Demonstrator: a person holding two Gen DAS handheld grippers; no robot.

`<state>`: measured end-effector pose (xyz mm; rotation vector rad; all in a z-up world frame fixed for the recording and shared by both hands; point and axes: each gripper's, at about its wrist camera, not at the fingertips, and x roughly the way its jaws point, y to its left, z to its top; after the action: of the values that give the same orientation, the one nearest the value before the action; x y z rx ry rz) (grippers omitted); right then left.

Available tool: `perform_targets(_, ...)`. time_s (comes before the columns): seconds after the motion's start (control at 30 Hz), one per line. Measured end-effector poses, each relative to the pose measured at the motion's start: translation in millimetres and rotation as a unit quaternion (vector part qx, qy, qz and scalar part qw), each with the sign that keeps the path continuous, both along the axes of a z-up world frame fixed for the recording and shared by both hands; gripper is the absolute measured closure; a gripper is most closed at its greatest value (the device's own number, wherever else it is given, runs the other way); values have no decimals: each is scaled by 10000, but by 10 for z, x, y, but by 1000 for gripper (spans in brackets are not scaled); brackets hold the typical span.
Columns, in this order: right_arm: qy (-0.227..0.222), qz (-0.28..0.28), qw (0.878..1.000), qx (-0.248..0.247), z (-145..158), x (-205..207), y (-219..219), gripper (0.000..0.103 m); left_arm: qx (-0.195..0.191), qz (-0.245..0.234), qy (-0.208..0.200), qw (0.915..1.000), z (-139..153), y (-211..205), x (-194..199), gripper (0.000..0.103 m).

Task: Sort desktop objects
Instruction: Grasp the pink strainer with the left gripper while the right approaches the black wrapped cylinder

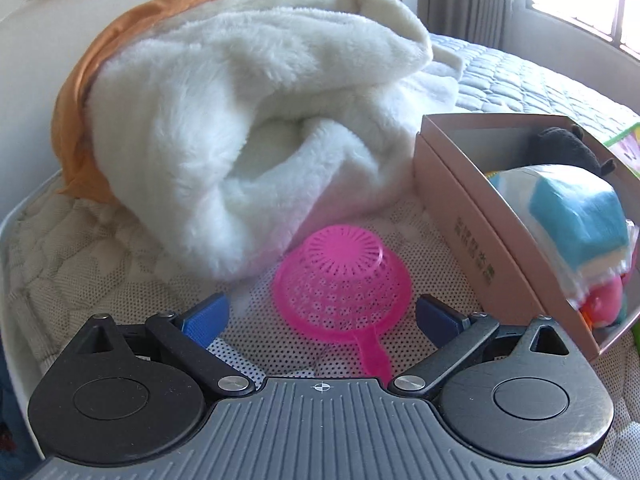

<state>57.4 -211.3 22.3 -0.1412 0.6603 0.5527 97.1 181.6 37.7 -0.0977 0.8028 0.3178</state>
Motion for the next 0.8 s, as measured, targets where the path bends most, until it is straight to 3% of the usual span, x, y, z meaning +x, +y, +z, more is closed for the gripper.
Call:
perform_targets(0.03,2,7,10000,-12,-2,4,9,6,-74,-22,-59,10000,-6,20,10,5)
perform_targets(0.1,2,14,10000,-31,-6,5,19,5,-247,-132,-132,9995,-16,39,58,19)
perform_targets(0.27,6,12,10000,-43,-8,6,24,5,72,-293,-79,9995,-53,-36,198,25)
perform_targets(0.33,-6,7,10000,-55,-10,2,30,5,1,-251,-121,9996,-29,-15,143,26)
perform_targets(0.5,-26,-2,10000,-33,-13,-5,23,5,-89,-212,-225,9995,123,-89,-358,27)
perform_targets(0.6,-75,-24,10000,23,-12,-20,8,6,-458,-339,-348,9978,228,-350,-730,27)
perform_targets(0.7,-242,-206,9994,99,8,-72,-42,26,-890,-625,-481,9929,246,-781,-941,27)
perform_targets(0.77,-282,-290,9992,7,45,-116,-52,59,-1116,-697,-432,9904,220,-1055,-989,27)
perform_targets(0.8,-264,-253,9993,-67,68,-148,-47,66,-1188,-720,-409,9895,205,-1175,-998,27)
